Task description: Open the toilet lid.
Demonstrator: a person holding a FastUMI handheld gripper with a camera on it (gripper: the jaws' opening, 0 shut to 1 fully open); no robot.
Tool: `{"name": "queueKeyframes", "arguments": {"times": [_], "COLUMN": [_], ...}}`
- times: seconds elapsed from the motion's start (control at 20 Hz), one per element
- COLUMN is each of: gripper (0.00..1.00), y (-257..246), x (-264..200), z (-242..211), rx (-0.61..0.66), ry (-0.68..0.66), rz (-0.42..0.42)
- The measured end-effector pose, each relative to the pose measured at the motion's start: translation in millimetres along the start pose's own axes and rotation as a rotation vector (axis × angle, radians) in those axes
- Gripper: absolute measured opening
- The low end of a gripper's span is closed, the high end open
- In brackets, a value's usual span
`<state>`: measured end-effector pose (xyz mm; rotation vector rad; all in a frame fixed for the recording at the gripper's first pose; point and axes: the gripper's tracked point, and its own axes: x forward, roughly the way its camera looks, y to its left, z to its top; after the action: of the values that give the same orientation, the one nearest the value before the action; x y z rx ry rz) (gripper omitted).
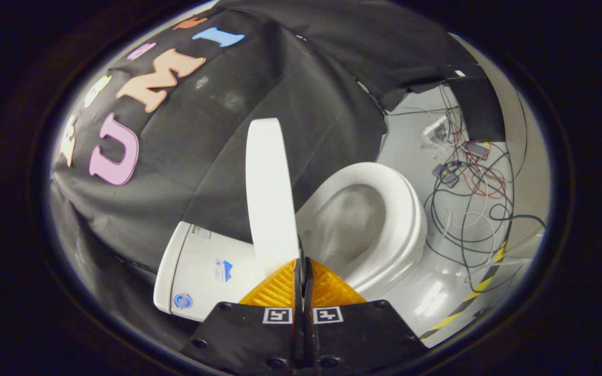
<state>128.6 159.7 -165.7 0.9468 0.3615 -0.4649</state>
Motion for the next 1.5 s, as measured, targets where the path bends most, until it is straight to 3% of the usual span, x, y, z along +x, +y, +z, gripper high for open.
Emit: {"name": "queueKeyframes", "arguments": {"times": [0.25,0.5,1.0,1.5], "gripper": [0.00,0.00,0.01,0.00], "y": [13.8,28.7,44.5,67.0], "x": [-4.6,-9.4,-13.3,-16.9], "z": [1.5,2.0,1.3,-3.9], "rx": [-0.126,-0.139,-0.299,-0.362], "ry": [-0.026,-0.034,-0.077,-0.109], "rz": [-0.019,-0.016,-0.051,-0.011]}}
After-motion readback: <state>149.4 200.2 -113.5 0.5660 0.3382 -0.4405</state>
